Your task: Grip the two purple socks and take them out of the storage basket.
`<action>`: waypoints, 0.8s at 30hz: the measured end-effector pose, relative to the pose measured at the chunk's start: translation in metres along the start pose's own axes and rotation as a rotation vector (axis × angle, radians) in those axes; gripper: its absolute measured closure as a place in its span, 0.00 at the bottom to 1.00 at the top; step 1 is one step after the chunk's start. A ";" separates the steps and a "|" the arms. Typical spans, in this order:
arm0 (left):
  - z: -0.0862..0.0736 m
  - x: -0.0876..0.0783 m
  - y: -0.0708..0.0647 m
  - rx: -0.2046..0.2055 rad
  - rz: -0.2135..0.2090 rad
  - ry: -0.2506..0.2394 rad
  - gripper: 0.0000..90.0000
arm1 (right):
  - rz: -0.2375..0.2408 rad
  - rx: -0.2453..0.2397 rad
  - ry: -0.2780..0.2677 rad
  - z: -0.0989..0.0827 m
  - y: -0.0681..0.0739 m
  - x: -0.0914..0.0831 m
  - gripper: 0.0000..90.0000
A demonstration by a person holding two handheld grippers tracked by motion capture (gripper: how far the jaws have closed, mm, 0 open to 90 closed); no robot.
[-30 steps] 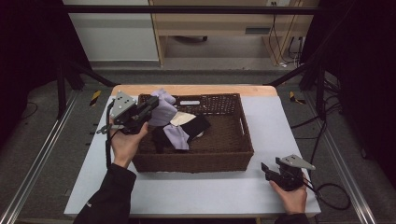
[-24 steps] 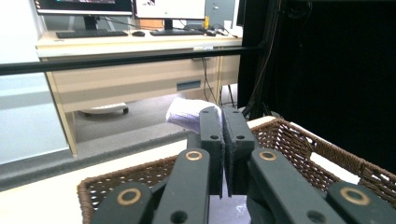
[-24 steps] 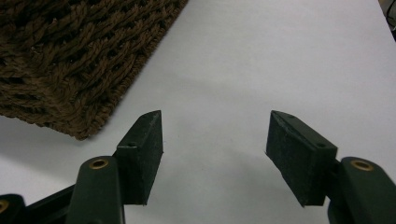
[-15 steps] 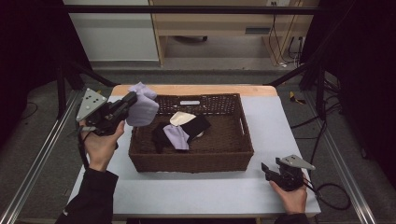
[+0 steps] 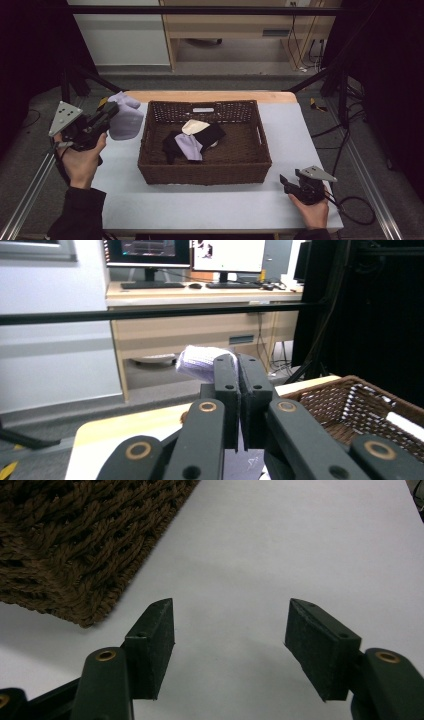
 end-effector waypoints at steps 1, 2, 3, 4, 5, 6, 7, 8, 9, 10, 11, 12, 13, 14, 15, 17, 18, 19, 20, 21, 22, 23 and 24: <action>-0.004 -0.003 0.004 -0.001 0.010 0.005 0.97 | 0.000 0.000 -0.001 0.000 0.000 0.000 0.41; -0.006 -0.004 0.007 -0.002 0.017 0.007 0.97 | 0.000 0.000 -0.001 0.000 0.000 0.000 0.41; -0.008 -0.006 0.010 -0.005 0.025 0.010 0.97 | 0.000 -0.001 -0.002 0.000 0.000 0.000 0.41; -0.011 -0.009 0.014 -0.007 0.032 0.013 0.97 | 0.000 -0.001 -0.002 0.000 0.000 0.000 0.41; -0.014 -0.011 0.017 -0.007 0.040 0.018 0.97 | 0.001 -0.001 -0.002 0.000 0.000 0.000 0.41; -0.018 -0.014 0.020 -0.007 0.050 0.023 0.97 | 0.001 -0.001 -0.002 0.000 0.000 0.000 0.41; -0.021 -0.015 0.023 -0.006 0.055 0.030 0.97 | 0.001 0.000 -0.001 0.000 0.000 0.000 0.41; -0.021 -0.015 0.023 -0.006 0.055 0.030 0.97 | 0.001 0.002 0.000 0.000 0.000 0.000 0.41; -0.029 -0.019 0.028 -0.003 0.068 0.045 0.97 | 0.001 -0.002 0.001 0.000 0.000 0.000 0.41; -0.032 -0.020 0.030 -0.004 0.074 0.050 0.97 | 0.001 -0.002 0.001 0.000 0.000 0.000 0.41; -0.037 -0.022 0.032 -0.005 0.079 0.058 0.97 | 0.001 -0.001 0.001 0.000 0.000 0.000 0.41; -0.042 -0.024 0.034 -0.009 0.083 0.068 0.97 | 0.001 0.002 0.001 0.000 0.000 0.000 0.41; -0.047 -0.025 0.035 -0.015 0.088 0.075 0.97 | 0.001 0.002 0.001 0.000 0.000 0.000 0.41; -0.052 -0.027 0.037 -0.020 0.090 0.084 0.97 | 0.000 0.000 0.001 0.000 0.000 0.000 0.41; -0.057 -0.028 0.039 -0.027 0.095 0.091 0.97 | 0.001 -0.002 0.002 0.000 0.000 0.000 0.41; -0.068 -0.029 0.041 -0.035 0.102 0.112 0.97 | 0.001 -0.001 0.003 -0.001 0.000 0.000 0.41; -0.074 -0.029 0.043 -0.036 0.108 0.123 0.97 | 0.002 0.001 0.005 -0.001 0.001 0.000 0.41; -0.077 -0.030 0.043 -0.041 0.109 0.129 0.97 | 0.001 -0.001 0.007 -0.001 0.001 0.000 0.41; -0.083 -0.030 0.044 -0.045 0.112 0.137 0.97 | 0.002 -0.002 0.006 -0.001 0.001 0.000 0.41; -0.087 -0.031 0.044 -0.043 0.115 0.143 0.97 | 0.003 -0.001 0.005 -0.001 0.001 0.000 0.41; -0.092 -0.032 0.044 -0.048 0.116 0.155 0.97 | 0.002 -0.001 0.004 -0.001 0.000 0.000 0.41; -0.092 -0.032 0.044 -0.048 0.116 0.155 0.97 | 0.002 -0.001 0.004 -0.001 0.000 0.000 0.41; -0.098 -0.033 0.044 -0.053 0.119 0.168 0.97 | 0.002 -0.001 0.004 -0.001 0.000 0.000 0.41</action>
Point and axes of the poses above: each handheld gripper's, and its own axes: x roughly forward along the jaws, z roughly out of its top, y roughly to its left, the point moved 7 cm from there along x, roughly forward along the jaws, and after that the axes turned 13 degrees about -y, right-handed, at the moved point
